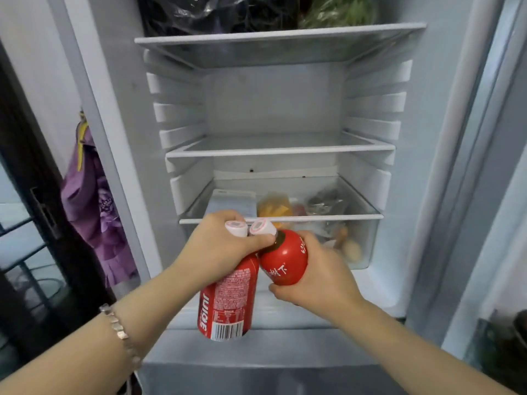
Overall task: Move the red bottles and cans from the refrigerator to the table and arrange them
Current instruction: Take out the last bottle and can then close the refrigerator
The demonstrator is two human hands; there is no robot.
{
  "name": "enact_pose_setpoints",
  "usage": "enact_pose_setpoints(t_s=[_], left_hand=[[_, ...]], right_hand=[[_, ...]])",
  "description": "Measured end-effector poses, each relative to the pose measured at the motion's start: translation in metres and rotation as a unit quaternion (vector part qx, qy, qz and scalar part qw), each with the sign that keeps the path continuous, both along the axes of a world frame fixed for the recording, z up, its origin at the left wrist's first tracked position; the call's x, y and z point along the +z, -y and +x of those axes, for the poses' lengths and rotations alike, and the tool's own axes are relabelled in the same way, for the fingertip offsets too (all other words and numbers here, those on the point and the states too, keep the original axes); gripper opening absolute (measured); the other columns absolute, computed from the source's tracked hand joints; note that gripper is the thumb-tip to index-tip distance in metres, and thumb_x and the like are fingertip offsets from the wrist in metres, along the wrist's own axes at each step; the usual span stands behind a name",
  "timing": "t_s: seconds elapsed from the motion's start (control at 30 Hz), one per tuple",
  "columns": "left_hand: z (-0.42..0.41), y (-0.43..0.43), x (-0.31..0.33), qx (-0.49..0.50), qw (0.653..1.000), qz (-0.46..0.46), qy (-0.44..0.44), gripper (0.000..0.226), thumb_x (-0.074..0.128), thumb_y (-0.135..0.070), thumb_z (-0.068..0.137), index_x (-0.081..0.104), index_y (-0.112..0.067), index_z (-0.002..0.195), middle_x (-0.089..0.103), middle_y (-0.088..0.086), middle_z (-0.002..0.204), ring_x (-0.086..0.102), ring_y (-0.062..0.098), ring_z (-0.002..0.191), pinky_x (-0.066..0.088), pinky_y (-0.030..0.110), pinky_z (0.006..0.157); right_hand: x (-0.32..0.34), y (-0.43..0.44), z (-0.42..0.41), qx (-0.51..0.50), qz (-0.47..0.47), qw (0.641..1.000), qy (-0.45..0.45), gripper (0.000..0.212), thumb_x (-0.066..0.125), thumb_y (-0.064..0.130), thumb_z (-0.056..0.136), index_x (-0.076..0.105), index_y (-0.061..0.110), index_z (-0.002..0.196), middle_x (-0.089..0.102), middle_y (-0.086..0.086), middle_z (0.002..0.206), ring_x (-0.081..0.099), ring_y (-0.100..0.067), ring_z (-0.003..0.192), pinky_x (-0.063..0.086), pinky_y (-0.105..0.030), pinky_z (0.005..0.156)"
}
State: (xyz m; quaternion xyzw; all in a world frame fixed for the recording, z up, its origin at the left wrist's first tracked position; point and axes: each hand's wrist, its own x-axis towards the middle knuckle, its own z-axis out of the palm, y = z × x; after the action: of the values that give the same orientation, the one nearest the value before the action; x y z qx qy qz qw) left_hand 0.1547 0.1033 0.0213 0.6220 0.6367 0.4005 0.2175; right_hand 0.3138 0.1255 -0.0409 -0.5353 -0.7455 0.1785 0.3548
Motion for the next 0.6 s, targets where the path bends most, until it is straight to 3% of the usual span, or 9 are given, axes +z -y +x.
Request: enact_pose_setpoints(t_s=[0.1, 0.17, 0.33, 0.5, 0.6], left_hand=[[0.019, 0.038, -0.007, 0.002, 0.997, -0.008, -0.077, 0.044, 0.077, -0.04, 0.071, 0.055, -0.04, 0.109, 0.062, -0.011, 0.108, 0.06, 0.005, 0.082, 0.045, 0.02, 0.066], [0.032, 0.068, -0.013, 0.014, 0.99, -0.034, -0.134, 0.057, 0.076, -0.044, 0.071, 0.053, -0.04, 0.123, 0.057, -0.011, 0.123, 0.054, 0.006, 0.096, 0.039, 0.02, 0.078], [0.046, 0.131, -0.023, 0.043, 0.987, -0.089, -0.13, 0.041, 0.076, -0.05, 0.068, 0.066, -0.029, 0.101, 0.065, -0.009, 0.104, 0.058, 0.008, 0.089, 0.044, 0.021, 0.071], [0.061, 0.188, -0.025, 0.058, 0.986, -0.07, -0.138, 0.033, 0.076, -0.046, 0.069, 0.069, -0.025, 0.093, 0.067, -0.009, 0.091, 0.06, 0.006, 0.081, 0.049, 0.024, 0.071], [0.073, 0.218, -0.023, 0.058, 0.985, -0.054, -0.151, 0.036, 0.076, -0.044, 0.07, 0.069, -0.02, 0.095, 0.067, -0.004, 0.089, 0.06, 0.011, 0.08, 0.045, 0.024, 0.064]], right_hand=[[-0.006, 0.027, 0.018, 0.017, 0.029, 0.996, 0.08, 0.077, 0.077, 0.043, 0.058, 0.038, 0.036, 0.125, 0.057, 0.013, 0.109, 0.06, -0.014, 0.1, 0.05, -0.027, 0.081], [-0.009, 0.051, 0.031, 0.039, 0.032, 0.99, 0.13, 0.077, 0.075, 0.045, 0.061, 0.036, 0.035, 0.128, 0.057, 0.01, 0.116, 0.059, -0.015, 0.102, 0.049, -0.026, 0.082], [-0.018, 0.106, 0.05, 0.096, 0.041, 0.978, 0.179, 0.084, 0.073, 0.05, 0.067, 0.029, 0.032, 0.136, 0.052, 0.009, 0.128, 0.054, -0.014, 0.113, 0.045, -0.027, 0.092], [-0.025, 0.159, 0.059, 0.126, 0.008, 0.98, 0.154, 0.083, 0.076, 0.052, 0.063, 0.032, 0.034, 0.131, 0.054, 0.014, 0.124, 0.056, -0.011, 0.11, 0.046, -0.025, 0.088], [-0.026, 0.191, 0.068, 0.131, -0.012, 0.981, 0.143, 0.084, 0.078, 0.053, 0.059, 0.033, 0.036, 0.128, 0.055, 0.016, 0.122, 0.058, -0.011, 0.107, 0.049, -0.028, 0.086]])
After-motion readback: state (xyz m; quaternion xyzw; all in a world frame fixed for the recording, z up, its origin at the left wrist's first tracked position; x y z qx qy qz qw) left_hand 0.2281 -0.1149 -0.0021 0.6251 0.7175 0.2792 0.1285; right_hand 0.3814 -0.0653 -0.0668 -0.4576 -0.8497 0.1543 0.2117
